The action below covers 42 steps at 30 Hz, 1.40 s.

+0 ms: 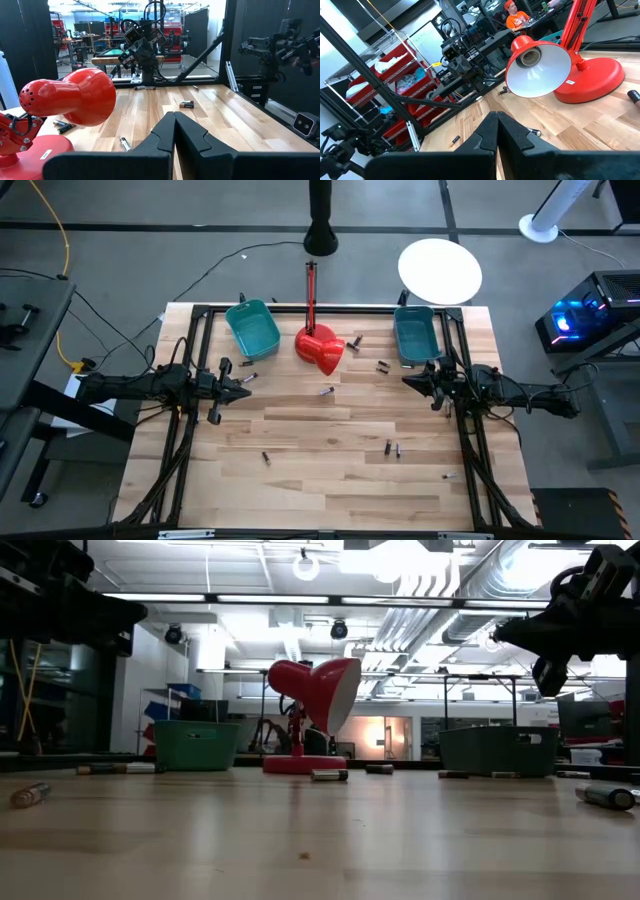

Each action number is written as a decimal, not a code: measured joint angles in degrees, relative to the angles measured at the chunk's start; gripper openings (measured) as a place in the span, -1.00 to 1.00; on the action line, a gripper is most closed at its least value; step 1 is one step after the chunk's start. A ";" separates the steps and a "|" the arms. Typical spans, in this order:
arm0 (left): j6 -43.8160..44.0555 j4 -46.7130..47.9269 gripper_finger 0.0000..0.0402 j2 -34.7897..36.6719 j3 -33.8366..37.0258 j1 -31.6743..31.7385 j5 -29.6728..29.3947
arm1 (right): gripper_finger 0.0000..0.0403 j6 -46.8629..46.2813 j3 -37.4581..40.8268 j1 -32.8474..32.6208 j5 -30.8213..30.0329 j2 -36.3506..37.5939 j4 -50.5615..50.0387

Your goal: Sort batteries

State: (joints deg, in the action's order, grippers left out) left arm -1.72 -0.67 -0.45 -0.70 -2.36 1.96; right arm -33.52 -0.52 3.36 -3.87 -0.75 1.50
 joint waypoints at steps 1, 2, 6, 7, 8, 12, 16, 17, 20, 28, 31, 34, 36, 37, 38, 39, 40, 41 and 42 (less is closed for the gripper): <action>0.02 -0.01 -1.00 -0.01 0.00 0.01 -0.01 | -1.00 -0.02 -0.01 0.00 0.02 0.02 0.00; 0.01 0.00 -1.00 0.00 0.00 -0.01 -0.02 | -1.00 -0.04 -0.01 0.01 0.02 0.01 0.00; 0.00 -0.02 -1.00 0.00 0.01 0.01 0.00 | -1.00 -3.85 -0.02 -0.02 -2.34 0.00 1.19; 0.01 0.00 -1.00 -0.01 0.00 0.00 0.00 | -1.00 -7.96 -0.01 0.00 -4.37 -0.01 3.18; 0.00 -0.02 -1.00 -0.02 -0.01 0.00 -0.02 | -1.00 -13.13 0.00 0.02 -7.28 -0.03 6.43; 0.01 0.00 -1.00 0.00 -0.01 0.01 0.00 | -1.00 -18.25 -0.61 -0.02 -3.80 -1.20 26.57; 0.01 -0.02 -1.00 -0.01 0.01 0.00 -0.02 | -1.00 -19.96 -12.91 -4.02 16.05 -9.05 7.07; 0.00 -0.02 -1.00 0.00 0.00 0.01 0.00 | -1.00 -18.60 -16.70 -6.19 18.09 -12.20 -3.69; 0.01 -0.01 -1.00 0.00 0.00 -0.01 -0.02 | -1.00 -14.72 -26.88 -13.47 16.87 -23.34 -30.02; 0.02 -0.02 -1.00 -0.02 0.00 0.00 -0.01 | -1.00 -30.63 -35.70 -30.48 4.00 -46.25 -44.41; 0.02 -0.01 -1.00 -0.01 0.01 0.00 -0.02 | -1.00 -45.25 -35.80 -34.87 0.63 -53.32 -42.23; 0.00 -0.02 -1.00 -0.02 0.01 0.01 -0.02 | -1.00 -59.82 -35.80 -38.01 0.46 -60.78 -38.92; 0.01 -0.02 -1.00 0.00 0.01 0.01 -0.01 | -1.00 -67.20 -36.47 -39.32 0.86 -65.52 -36.68; 0.01 -0.01 -1.00 -0.01 0.00 0.00 -0.02 | -1.00 -70.66 -37.48 -39.71 0.84 -67.85 -36.94; 0.02 -0.02 -1.00 -0.02 0.01 0.00 -0.02 | -1.00 -73.12 -38.82 -39.90 0.80 -70.07 -37.50; 0.01 -0.01 -1.00 -0.01 0.01 0.00 -0.02 | -1.00 -74.67 -40.33 -39.91 0.68 -72.27 -38.42; 0.01 -0.02 -1.00 0.00 0.01 0.01 -0.02 | -1.00 -76.04 -41.91 -39.82 1.00 -74.32 -40.01; 0.00 -0.02 -1.00 -0.02 0.01 0.01 0.00 | -1.00 -77.20 -43.38 -39.73 1.93 -76.41 -41.79; 0.01 -0.03 -1.00 -0.02 0.01 0.01 -0.02 | -1.00 -77.88 -44.63 -39.67 3.09 -78.33 -43.20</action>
State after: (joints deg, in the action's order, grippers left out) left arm -1.71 -0.69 -0.46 -0.69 -2.35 1.93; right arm -111.40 -45.15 -36.31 -0.78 -79.08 -41.71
